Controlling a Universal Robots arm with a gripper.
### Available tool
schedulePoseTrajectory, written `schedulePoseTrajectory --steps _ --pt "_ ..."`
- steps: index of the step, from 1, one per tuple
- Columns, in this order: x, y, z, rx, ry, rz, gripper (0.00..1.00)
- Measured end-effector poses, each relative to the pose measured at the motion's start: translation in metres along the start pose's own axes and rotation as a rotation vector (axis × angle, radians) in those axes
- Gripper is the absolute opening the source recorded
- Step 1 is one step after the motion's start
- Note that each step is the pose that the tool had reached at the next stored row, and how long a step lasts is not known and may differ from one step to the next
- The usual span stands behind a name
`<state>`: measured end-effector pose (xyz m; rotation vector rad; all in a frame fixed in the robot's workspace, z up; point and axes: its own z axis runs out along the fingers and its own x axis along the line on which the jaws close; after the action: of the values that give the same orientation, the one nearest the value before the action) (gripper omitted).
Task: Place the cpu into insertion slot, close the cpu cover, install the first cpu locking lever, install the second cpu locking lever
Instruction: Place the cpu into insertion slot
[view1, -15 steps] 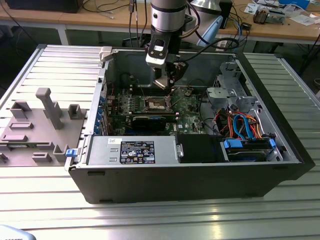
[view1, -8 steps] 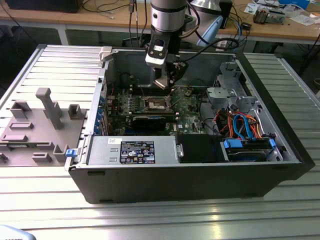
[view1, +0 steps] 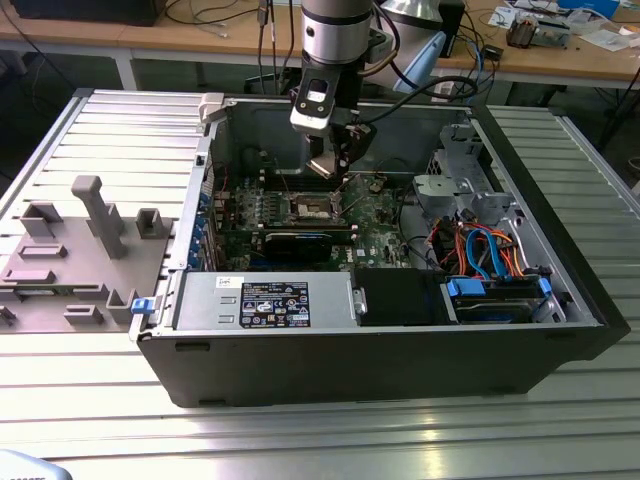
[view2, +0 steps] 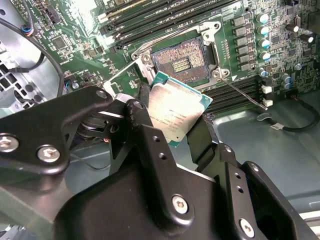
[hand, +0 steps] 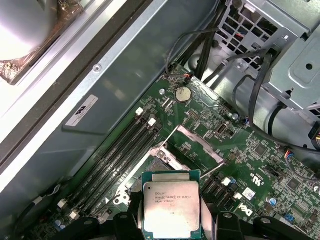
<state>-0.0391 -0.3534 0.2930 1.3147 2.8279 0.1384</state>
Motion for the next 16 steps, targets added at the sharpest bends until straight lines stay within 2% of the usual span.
schedulePoseTrajectory --steps 16 --pt "0.0000 0.0000 0.0001 -0.0004 -0.0016 0.019 0.55"
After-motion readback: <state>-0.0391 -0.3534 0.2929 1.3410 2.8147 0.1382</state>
